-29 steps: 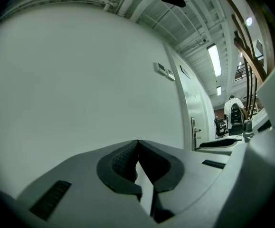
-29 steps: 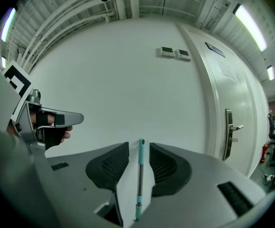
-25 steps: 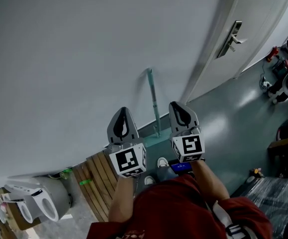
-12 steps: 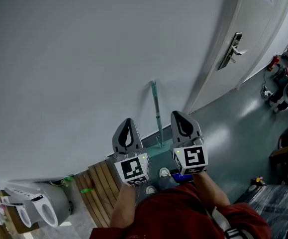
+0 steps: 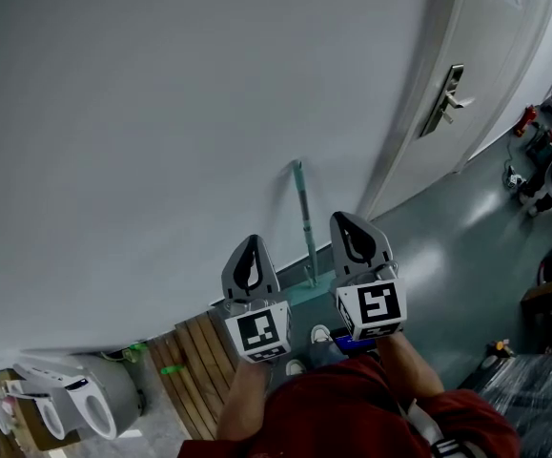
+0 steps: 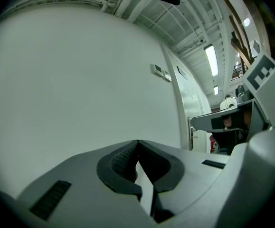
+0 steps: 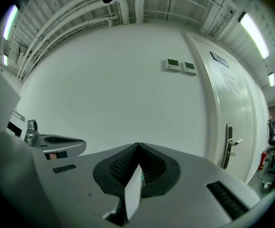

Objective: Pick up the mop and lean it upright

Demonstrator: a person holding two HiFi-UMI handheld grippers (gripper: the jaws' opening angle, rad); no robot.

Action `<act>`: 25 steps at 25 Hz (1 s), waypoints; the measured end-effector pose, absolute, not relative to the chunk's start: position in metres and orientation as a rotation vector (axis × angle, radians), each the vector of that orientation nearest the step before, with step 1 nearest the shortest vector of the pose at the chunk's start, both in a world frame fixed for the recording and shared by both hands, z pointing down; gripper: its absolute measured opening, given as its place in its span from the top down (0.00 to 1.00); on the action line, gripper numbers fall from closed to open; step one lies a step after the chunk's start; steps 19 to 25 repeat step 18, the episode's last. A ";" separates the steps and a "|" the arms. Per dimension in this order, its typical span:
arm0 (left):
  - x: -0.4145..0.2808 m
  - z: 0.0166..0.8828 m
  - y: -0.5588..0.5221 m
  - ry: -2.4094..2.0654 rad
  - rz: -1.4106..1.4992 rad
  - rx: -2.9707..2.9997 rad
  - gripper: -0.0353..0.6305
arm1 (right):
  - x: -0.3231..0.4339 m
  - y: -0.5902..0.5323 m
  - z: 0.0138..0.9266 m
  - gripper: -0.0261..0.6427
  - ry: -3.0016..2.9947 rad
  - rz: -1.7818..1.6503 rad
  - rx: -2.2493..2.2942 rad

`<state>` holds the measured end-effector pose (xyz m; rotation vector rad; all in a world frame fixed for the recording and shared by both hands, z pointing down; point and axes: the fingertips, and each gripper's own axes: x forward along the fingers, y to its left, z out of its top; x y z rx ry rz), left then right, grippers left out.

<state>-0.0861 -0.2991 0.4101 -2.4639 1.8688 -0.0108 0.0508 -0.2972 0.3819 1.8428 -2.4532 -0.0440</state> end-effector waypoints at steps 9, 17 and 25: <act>-0.086 0.411 -0.294 1.876 -0.019 -2.468 0.93 | 0.054 -0.295 0.388 0.94 -2.452 -0.032 1.826; -0.079 0.405 -0.296 1.877 -0.007 -2.482 0.93 | 0.060 -0.299 0.386 0.94 -2.465 -0.018 1.822; -0.079 0.404 -0.297 1.878 -0.002 -2.487 0.93 | 0.060 -0.299 0.385 0.94 -2.469 -0.015 1.821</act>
